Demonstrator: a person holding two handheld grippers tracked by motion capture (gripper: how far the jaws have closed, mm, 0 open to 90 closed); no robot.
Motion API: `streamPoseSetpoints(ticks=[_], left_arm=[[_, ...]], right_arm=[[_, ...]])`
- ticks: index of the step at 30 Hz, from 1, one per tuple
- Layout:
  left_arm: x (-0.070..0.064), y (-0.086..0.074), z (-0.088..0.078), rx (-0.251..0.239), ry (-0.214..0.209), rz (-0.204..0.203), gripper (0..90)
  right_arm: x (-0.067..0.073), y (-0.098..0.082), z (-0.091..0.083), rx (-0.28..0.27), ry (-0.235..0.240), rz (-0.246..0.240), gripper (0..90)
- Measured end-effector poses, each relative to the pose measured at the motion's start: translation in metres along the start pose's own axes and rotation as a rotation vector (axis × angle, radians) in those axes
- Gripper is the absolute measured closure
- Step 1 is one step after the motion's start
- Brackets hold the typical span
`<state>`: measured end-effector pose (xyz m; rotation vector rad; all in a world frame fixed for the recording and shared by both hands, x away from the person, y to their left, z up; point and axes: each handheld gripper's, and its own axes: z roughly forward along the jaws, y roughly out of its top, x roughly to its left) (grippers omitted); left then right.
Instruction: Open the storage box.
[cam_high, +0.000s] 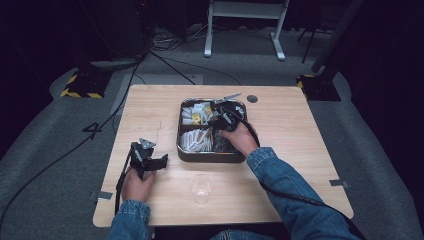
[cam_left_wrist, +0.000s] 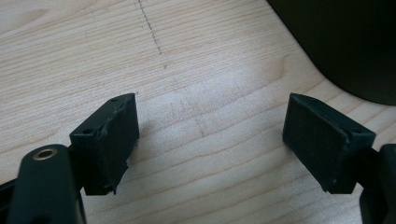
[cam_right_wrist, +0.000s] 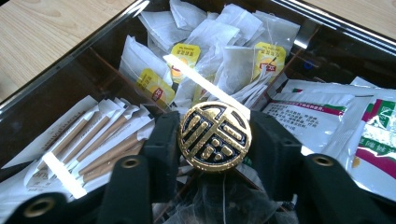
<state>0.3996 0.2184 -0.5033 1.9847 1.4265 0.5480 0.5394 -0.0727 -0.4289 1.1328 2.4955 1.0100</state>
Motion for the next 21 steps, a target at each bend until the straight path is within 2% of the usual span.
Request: streamPoseSetpoints(ticks=[12,17,21], left_arm=[[-0.0001,0.0000,-0.0001,0.001,0.000,-0.001,19.0],[0.0000,0.0000,0.0000,0.000,0.000,0.000,19.0],[-0.0001,0.0000,-0.0001,0.001,0.000,-0.001,19.0]], right_arm=[[0.0032,-0.0037,0.0007,-0.024,-0.009,-0.016,58.2],[0.0036,-0.0026,-0.0001,-0.020,-0.015,-0.001,58.4],[0.0039,-0.0021,-0.0037,-0.046,-0.007,0.008,58.5]])
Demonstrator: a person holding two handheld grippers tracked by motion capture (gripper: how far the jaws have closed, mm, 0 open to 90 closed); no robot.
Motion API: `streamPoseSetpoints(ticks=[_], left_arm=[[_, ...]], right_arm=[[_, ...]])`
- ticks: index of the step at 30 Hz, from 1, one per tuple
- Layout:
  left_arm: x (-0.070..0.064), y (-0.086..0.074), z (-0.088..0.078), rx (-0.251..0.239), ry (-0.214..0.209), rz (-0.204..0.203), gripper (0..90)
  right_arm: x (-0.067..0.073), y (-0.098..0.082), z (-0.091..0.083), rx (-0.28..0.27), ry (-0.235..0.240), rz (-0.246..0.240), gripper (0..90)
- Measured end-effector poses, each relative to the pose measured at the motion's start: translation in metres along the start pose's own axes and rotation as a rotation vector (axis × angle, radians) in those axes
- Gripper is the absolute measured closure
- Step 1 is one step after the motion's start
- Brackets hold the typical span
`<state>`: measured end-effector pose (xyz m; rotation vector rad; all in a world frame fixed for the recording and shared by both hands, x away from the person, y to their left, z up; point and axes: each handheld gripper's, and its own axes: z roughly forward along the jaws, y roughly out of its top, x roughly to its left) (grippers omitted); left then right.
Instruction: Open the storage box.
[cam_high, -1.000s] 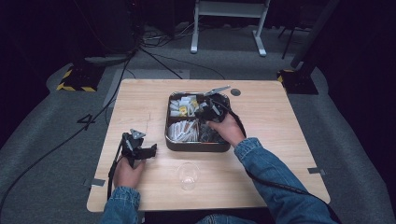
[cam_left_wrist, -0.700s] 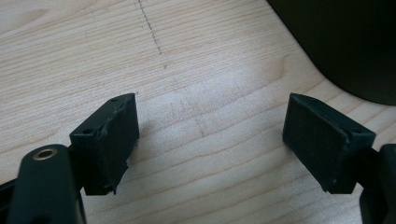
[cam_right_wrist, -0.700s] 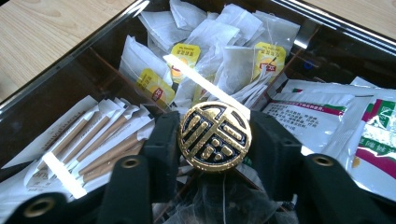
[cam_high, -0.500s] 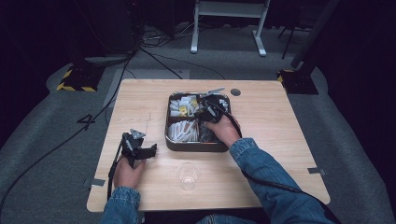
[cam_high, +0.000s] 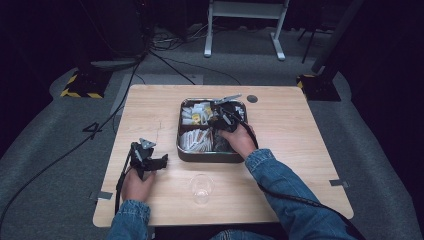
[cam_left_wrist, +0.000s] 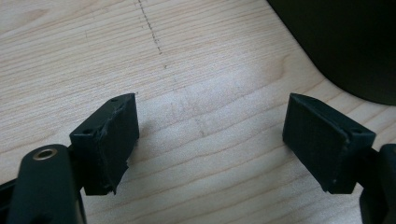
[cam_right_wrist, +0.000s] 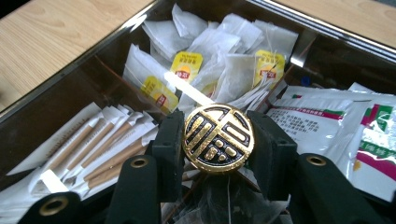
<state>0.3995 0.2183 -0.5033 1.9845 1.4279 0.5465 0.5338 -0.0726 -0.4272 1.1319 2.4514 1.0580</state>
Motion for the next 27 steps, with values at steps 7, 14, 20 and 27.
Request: streamPoseSetpoints(ticks=[7,14,20,27], left_arm=[[0.000,0.000,0.000,0.000,0.000,0.000,19.0],[0.000,0.000,0.000,-0.002,0.001,-0.001,19.0],[0.000,0.000,0.000,0.001,-0.001,0.001,19.0],[-0.001,0.000,0.000,-0.001,0.000,0.002,19.0]], right_arm=[[0.002,0.008,-0.016,-0.033,0.004,-0.028,58.5],[0.002,0.016,-0.046,-0.087,0.022,-0.045,58.5],[-0.005,0.013,-0.067,-0.120,0.025,-0.051,58.5],[-0.024,0.003,-0.097,-0.166,0.008,-0.030,58.5]])
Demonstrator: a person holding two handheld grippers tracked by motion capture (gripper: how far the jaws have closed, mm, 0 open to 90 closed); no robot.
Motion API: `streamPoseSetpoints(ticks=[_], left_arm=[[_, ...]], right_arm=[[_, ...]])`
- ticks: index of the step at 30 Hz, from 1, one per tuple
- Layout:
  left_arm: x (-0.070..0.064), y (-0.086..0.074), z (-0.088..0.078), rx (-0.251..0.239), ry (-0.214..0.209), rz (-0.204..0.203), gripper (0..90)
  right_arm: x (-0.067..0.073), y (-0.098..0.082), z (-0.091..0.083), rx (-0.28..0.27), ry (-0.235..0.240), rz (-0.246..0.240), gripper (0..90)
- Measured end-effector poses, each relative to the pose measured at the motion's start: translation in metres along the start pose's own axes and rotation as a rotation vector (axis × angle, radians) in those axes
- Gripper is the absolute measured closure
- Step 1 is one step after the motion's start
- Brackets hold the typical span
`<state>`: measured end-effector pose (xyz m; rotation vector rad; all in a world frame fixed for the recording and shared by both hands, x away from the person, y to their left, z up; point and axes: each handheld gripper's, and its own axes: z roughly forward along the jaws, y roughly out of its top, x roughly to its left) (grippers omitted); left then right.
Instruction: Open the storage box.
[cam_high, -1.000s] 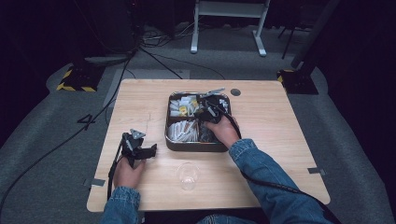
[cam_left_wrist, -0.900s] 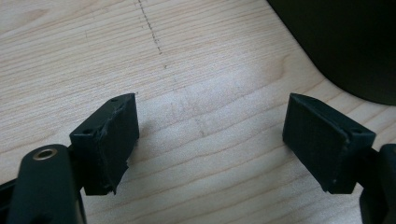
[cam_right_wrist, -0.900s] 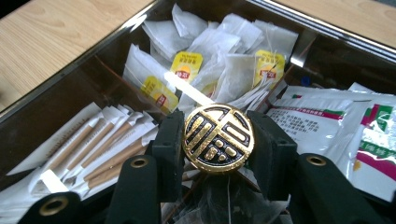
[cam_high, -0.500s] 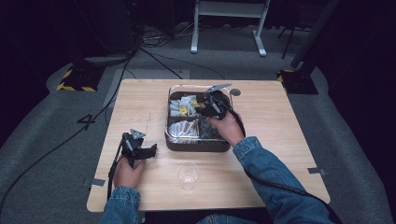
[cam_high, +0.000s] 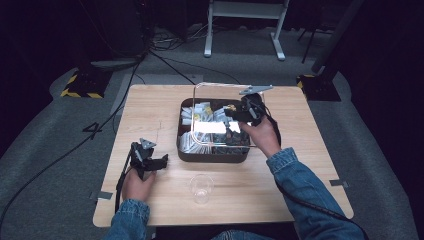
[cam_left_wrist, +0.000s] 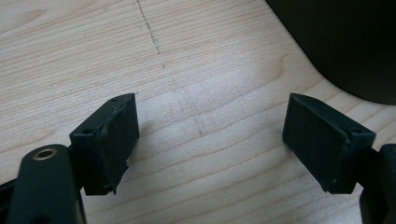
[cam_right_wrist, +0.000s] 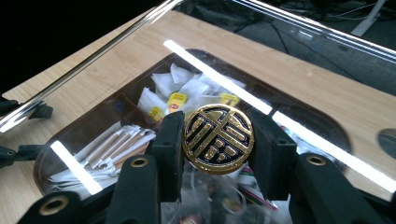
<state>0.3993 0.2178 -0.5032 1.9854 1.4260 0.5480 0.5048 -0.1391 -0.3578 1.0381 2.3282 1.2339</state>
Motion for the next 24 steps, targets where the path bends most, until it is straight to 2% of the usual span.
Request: streamPoseSetpoints(ticks=[1,6,7,9,10,17,20,23,24], left_arm=[[0.000,0.000,0.000,0.000,0.000,0.000,19.0],[0.000,0.001,0.001,-0.001,-0.004,-0.001,18.6],[0.000,0.001,0.001,-0.001,-0.004,-0.001,18.3],[0.001,0.002,0.002,0.003,-0.004,0.005,17.6],[0.001,0.002,0.002,0.003,-0.004,0.005,17.4],[0.001,0.002,0.002,0.005,-0.007,0.008,17.1],[0.001,0.002,0.002,0.005,-0.007,0.008,17.0],[0.001,0.002,0.002,0.005,-0.006,0.006,17.0],[0.001,0.002,0.002,0.005,-0.006,0.006,17.0]], right_arm=[[0.000,0.000,0.000,0.000,0.000,0.000,58.5],[-0.018,-0.011,-0.030,-0.022,-0.029,-0.001,58.5],[-0.018,-0.011,-0.030,-0.022,-0.029,-0.001,58.5],[-0.023,-0.022,-0.042,-0.018,-0.045,0.001,58.5],[-0.023,-0.022,-0.042,-0.018,-0.045,0.001,58.5],[-0.036,-0.050,-0.071,-0.030,-0.081,0.024,58.5],[-0.041,-0.056,-0.079,-0.040,-0.096,0.032,58.5],[-0.055,-0.070,-0.095,-0.076,-0.121,0.043,58.5],[-0.055,-0.070,-0.095,-0.076,-0.121,0.043,58.5]])
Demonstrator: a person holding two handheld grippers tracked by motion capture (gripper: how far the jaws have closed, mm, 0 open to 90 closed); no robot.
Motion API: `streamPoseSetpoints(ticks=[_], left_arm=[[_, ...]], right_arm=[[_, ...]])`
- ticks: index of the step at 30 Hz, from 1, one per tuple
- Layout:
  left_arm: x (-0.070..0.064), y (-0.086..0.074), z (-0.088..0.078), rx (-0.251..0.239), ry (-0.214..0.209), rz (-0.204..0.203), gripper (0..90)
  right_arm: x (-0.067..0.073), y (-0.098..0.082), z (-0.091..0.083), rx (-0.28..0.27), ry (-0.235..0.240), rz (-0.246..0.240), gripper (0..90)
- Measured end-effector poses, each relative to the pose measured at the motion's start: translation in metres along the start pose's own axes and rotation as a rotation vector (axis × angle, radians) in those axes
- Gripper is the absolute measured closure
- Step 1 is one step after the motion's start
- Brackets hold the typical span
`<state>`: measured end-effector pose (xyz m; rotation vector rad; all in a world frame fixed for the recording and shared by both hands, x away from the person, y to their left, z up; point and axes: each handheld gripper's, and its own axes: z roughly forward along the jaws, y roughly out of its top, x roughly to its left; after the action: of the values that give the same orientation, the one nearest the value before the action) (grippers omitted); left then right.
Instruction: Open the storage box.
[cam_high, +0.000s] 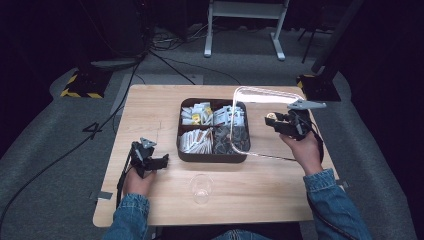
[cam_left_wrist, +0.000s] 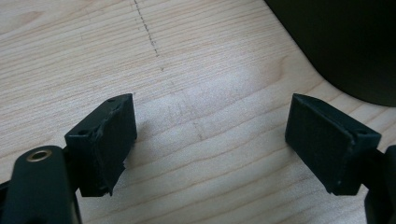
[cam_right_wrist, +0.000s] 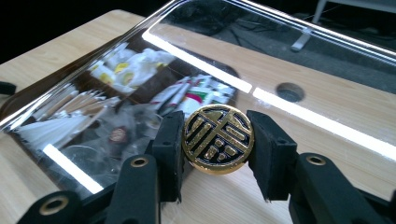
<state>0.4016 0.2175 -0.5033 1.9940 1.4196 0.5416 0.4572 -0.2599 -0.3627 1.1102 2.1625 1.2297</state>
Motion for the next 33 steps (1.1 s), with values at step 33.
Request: streamPoseSetpoints(ticks=[33], left_arm=[[0.000,0.000,0.000,0.001,0.006,-0.008,15.6]], right_arm=[[-0.086,-0.053,0.009,0.068,-0.138,0.115,58.5]])
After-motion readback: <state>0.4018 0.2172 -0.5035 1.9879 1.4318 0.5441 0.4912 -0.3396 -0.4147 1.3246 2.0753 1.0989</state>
